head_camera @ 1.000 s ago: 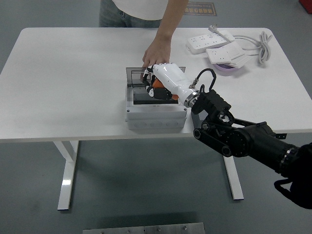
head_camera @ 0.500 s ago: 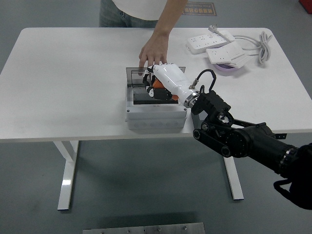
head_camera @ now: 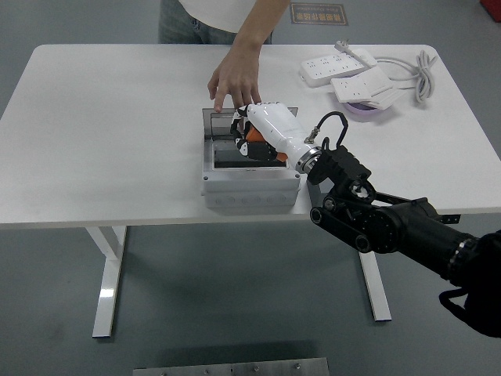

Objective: Fetch the battery,place it into the box,close the lid of the box

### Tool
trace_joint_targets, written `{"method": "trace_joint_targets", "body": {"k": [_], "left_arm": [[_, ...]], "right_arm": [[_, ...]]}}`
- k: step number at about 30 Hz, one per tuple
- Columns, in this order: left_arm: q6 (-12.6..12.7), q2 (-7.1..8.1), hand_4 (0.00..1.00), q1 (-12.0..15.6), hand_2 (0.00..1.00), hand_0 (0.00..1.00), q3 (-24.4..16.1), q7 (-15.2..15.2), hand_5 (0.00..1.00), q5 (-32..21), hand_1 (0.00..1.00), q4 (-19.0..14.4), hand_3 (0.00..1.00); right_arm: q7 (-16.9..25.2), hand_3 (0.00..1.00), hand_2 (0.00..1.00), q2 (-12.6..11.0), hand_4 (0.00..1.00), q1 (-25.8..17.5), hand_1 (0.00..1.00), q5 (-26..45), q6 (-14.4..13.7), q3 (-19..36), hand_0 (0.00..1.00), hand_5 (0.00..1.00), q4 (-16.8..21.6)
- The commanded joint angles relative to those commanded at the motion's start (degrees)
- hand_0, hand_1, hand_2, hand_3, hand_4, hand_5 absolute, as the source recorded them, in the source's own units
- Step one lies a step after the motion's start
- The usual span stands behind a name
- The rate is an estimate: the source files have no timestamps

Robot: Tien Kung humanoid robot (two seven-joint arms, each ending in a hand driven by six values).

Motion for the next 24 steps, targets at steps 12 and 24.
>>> {"method": "trace_joint_targets", "body": {"k": [12,24], "left_arm": [[-0.1,-0.07,0.689,-0.2,0.705,0.663,-0.1,0.1,0.284,0.3,0.737,0.0,0.626],[-0.3,-0.15,0.681,-0.7,0.703,0.663,-0.5,0.4,0.284,1.1,0.737,0.0,0.624]], "right_arm": [[-0.1,0.422,0.391,0.1,0.828,0.1,0.371,-0.1,0.0,0.2,0.297,0.396,-0.1],[-0.2,0.438,0.406,0.7,0.839,0.4,0.390,-0.1,-0.4,0.6,0.314,0.396,-0.7]]}}
